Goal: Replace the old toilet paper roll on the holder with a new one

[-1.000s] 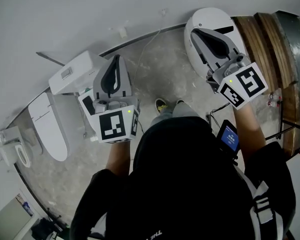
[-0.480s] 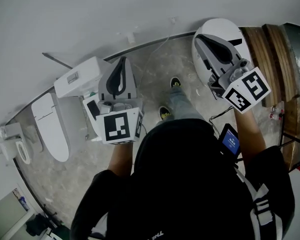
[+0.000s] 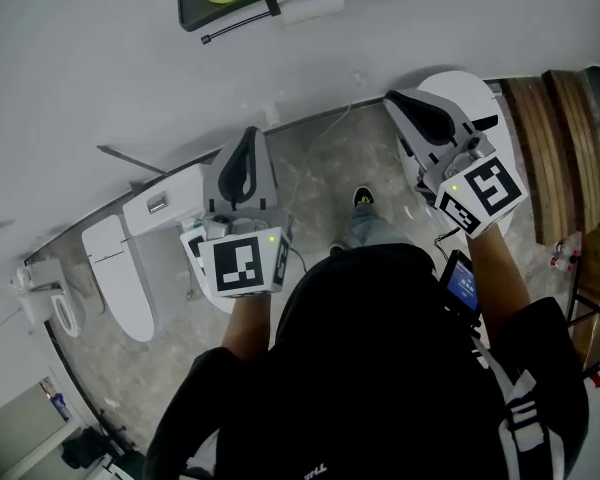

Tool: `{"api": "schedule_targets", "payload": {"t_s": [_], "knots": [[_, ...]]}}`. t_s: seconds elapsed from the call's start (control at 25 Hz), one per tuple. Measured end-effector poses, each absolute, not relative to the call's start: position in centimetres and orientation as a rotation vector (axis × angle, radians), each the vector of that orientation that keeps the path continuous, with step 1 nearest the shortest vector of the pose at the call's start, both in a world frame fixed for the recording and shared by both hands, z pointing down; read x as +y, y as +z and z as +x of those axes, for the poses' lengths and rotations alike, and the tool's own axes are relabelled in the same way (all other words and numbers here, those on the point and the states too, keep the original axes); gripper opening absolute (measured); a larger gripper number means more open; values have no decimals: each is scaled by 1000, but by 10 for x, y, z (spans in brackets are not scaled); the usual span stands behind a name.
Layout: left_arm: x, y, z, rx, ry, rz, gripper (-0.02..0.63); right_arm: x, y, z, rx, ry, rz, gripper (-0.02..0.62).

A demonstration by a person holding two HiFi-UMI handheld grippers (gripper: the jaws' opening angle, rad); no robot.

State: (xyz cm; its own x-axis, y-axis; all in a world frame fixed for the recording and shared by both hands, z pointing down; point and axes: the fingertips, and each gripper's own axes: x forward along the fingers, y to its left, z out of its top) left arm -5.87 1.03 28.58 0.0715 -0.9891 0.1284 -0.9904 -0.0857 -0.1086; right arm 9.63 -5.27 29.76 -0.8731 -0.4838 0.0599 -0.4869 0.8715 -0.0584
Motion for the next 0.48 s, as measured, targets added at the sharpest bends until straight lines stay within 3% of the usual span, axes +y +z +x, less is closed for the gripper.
{"api": "schedule_targets", "payload": {"t_s": [0.48], "knots": [[-64, 289, -68, -2165, 347, 2235, 21, -132, 315, 89, -3022, 186, 744, 20]]}}
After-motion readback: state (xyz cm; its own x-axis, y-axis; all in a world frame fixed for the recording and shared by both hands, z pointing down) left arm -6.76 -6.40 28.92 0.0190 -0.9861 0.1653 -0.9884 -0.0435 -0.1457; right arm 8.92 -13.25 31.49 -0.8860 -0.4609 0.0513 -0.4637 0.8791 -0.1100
